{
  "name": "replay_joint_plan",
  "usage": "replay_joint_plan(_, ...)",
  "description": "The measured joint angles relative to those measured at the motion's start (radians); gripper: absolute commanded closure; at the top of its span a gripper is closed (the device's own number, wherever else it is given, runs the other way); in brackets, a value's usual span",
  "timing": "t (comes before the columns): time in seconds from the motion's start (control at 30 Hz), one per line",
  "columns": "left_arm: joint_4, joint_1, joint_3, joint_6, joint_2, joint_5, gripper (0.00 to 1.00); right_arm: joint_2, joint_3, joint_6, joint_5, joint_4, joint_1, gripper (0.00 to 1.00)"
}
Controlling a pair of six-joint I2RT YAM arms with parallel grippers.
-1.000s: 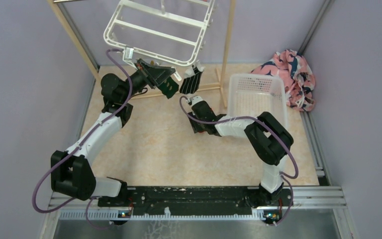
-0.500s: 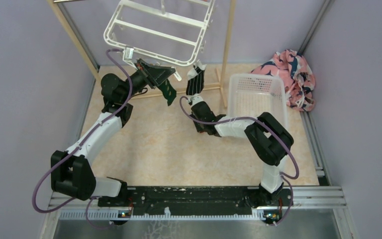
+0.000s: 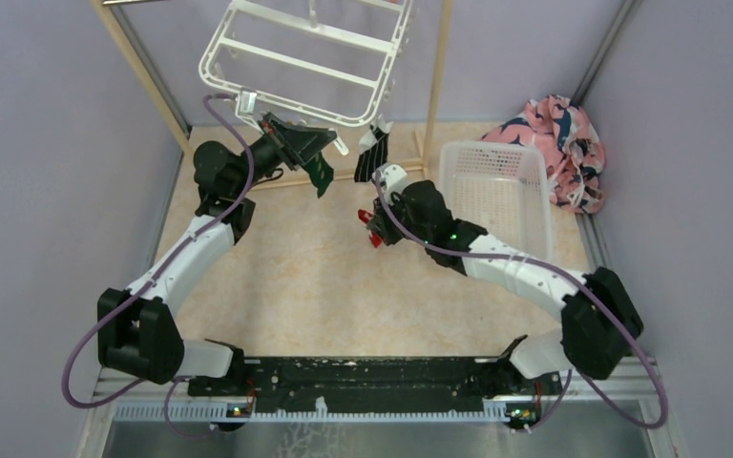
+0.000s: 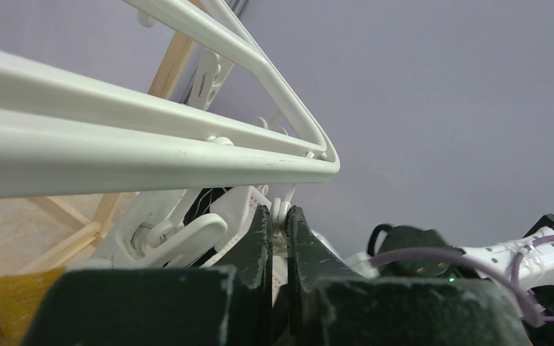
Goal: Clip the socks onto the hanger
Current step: Pick up the sock at the center of the board, then pick up the hanger.
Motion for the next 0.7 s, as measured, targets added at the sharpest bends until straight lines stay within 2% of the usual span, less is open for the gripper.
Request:
replay_joint_plan(0.13, 0.011, 0.0, 0.0, -0.011, 0.0, 0.008, 1.0, -0.122, 0.0, -0.018, -0.193, 0.054, -0.015, 1.0)
replay_joint_plan(0.3, 0.022, 0.0, 0.0, -0.023, 0.0, 0.015, 1.0, -0.154, -0.002, 0.036, -0.433, 0.156, -0.08, 1.0)
replay_joint_plan(0.5, 0.046, 0.0, -0.002, -0.033, 0.0, 0.032, 1.0, -0.124, -0.008, 0.196, -0.671, 0.363, -0.196, 1.0)
replay_joint_plan(0.7, 0.062, -0.001, -0.006, -0.042, 0.0, 0.041, 1.0, 0.028, 0.009, 0.488, -0.891, 0.719, -0.247, 1.0)
